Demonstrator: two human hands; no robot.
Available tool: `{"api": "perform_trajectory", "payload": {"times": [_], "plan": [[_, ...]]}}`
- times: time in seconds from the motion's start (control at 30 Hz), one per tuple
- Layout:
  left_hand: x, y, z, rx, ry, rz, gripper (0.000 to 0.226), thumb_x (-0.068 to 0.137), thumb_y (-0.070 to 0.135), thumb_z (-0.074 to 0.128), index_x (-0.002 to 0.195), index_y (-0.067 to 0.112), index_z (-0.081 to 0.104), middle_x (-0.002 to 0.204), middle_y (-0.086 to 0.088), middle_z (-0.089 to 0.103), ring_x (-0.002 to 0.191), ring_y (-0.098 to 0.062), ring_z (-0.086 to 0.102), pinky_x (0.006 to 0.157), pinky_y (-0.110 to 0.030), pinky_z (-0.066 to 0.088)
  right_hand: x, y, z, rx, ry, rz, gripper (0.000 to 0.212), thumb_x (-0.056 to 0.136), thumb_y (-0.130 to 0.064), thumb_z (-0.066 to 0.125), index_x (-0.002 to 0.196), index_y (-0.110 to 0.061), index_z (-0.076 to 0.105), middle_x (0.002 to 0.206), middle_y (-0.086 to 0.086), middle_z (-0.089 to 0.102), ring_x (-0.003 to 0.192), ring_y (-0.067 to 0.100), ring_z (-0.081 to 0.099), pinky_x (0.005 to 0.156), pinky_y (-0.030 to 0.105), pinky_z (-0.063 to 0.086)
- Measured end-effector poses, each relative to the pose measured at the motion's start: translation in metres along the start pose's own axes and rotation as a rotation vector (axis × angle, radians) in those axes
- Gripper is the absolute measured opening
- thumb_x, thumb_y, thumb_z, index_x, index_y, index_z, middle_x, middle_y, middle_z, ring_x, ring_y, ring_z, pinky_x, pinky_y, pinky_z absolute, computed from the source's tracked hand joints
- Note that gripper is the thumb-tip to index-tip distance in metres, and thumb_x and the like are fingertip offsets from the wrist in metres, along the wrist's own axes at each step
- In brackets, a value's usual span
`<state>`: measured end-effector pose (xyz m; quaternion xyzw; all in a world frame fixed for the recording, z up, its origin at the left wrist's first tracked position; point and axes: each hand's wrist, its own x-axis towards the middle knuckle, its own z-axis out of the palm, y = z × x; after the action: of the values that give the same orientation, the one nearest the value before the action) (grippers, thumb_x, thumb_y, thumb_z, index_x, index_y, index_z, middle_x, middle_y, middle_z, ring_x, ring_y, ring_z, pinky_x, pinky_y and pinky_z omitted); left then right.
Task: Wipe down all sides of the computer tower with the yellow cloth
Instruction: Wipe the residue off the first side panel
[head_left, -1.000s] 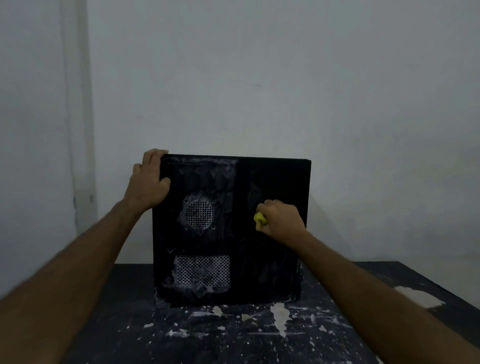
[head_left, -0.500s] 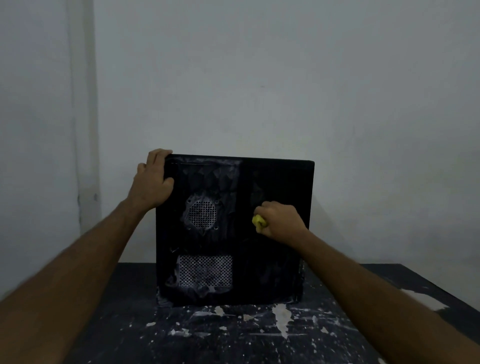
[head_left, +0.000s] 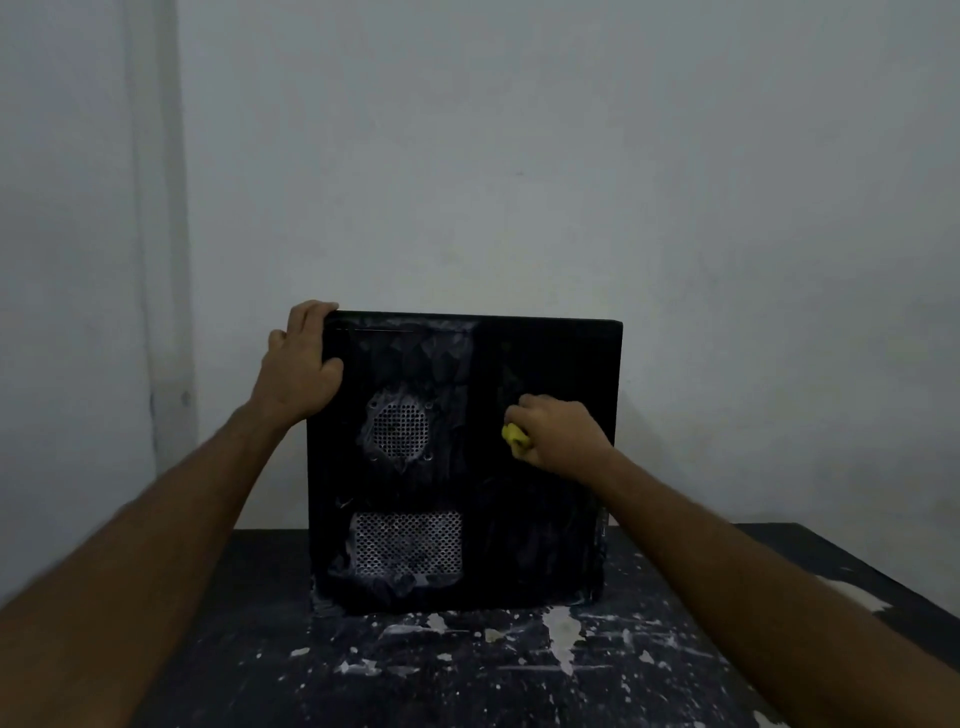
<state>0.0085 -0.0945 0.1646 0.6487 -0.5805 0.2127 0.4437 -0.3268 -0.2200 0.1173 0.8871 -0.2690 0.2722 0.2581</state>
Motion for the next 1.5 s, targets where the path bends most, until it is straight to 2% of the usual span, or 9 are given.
{"api": "perform_trajectory", "payload": {"times": [0.17,0.3,0.43,0.57,0.73,0.9,1.1,1.27,1.5], "plan": [[0.001,-0.001,0.0,0.008,0.001,0.004,0.075,0.073,0.031,0.043,0.148,0.023,0.034,0.152,-0.001,0.033,0.124,-0.04,0.046,0.106,-0.055,0.037,0.007,-0.001,0.0,0.092,0.257,0.249,0.024,0.083,-0.032,0.073,0.101,-0.017,0.065,0.095,0.004,0.062,0.083,0.027,0.063,0.052,0.035,0.05],[0.001,-0.002,-0.001,0.006,-0.009,0.011,0.076,0.073,0.031,0.043,0.148,0.023,0.034,0.152,-0.001,0.033,0.124,-0.04,0.047,0.106,-0.056,0.038,0.004,-0.002,0.004,0.071,0.084,0.049,0.028,0.081,-0.036,0.072,0.103,-0.02,0.065,0.1,0.001,0.063,0.092,0.025,0.064,0.061,0.033,0.048],[0.0,0.002,0.0,0.003,0.006,-0.005,0.075,0.073,0.031,0.043,0.147,0.024,0.034,0.152,0.001,0.032,0.123,-0.04,0.046,0.106,-0.055,0.038,0.011,-0.001,0.003,0.197,0.352,0.309,0.023,0.082,-0.033,0.073,0.091,-0.015,0.062,0.087,0.002,0.062,0.079,0.025,0.061,0.055,0.033,0.047],[0.0,0.003,-0.001,-0.002,0.003,-0.003,0.076,0.073,0.03,0.042,0.148,0.023,0.034,0.153,0.0,0.031,0.123,-0.04,0.046,0.107,-0.054,0.037,0.006,-0.007,0.01,0.165,0.163,0.121,0.026,0.087,-0.033,0.072,0.099,-0.012,0.063,0.096,0.006,0.066,0.089,0.028,0.064,0.064,0.038,0.052],[-0.002,0.006,0.001,-0.005,0.011,-0.025,0.075,0.074,0.03,0.042,0.148,0.023,0.034,0.153,0.001,0.031,0.122,-0.039,0.045,0.107,-0.054,0.038,0.021,0.001,0.004,0.316,0.494,0.382,0.026,0.091,-0.031,0.071,0.095,-0.006,0.064,0.09,0.012,0.065,0.081,0.03,0.062,0.06,0.039,0.051],[-0.003,0.005,-0.002,-0.007,0.011,-0.004,0.076,0.073,0.029,0.042,0.149,0.022,0.035,0.153,0.0,0.031,0.12,-0.042,0.046,0.105,-0.054,0.04,0.01,-0.001,0.011,0.209,0.268,0.167,0.026,0.087,-0.034,0.072,0.097,-0.011,0.065,0.093,0.007,0.066,0.087,0.029,0.065,0.063,0.038,0.052],[-0.004,0.01,-0.001,-0.008,0.035,-0.01,0.075,0.075,0.028,0.041,0.149,0.02,0.035,0.153,0.0,0.031,0.117,-0.042,0.044,0.102,-0.053,0.041,0.047,0.004,-0.013,0.288,0.539,0.344,0.028,0.095,-0.032,0.067,0.104,-0.006,0.062,0.1,0.012,0.063,0.089,0.032,0.062,0.065,0.041,0.052],[-0.006,0.011,-0.001,-0.02,0.043,-0.006,0.073,0.077,0.028,0.041,0.149,0.019,0.036,0.153,0.0,0.032,0.116,-0.042,0.044,0.101,-0.053,0.041,0.021,0.003,0.006,0.07,0.287,0.049,0.03,0.088,-0.036,0.069,0.106,-0.013,0.062,0.097,0.008,0.06,0.078,0.031,0.065,0.051,0.033,0.046],[-0.008,0.016,0.003,-0.069,0.103,-0.04,0.069,0.079,0.026,0.042,0.147,0.021,0.038,0.151,0.002,0.033,0.116,-0.039,0.04,0.097,-0.05,0.042,0.061,0.0,-0.019,0.212,0.547,0.33,0.029,0.092,-0.031,0.07,0.109,-0.008,0.063,0.109,0.015,0.053,0.076,0.035,0.062,0.055,0.034,0.048]]}}
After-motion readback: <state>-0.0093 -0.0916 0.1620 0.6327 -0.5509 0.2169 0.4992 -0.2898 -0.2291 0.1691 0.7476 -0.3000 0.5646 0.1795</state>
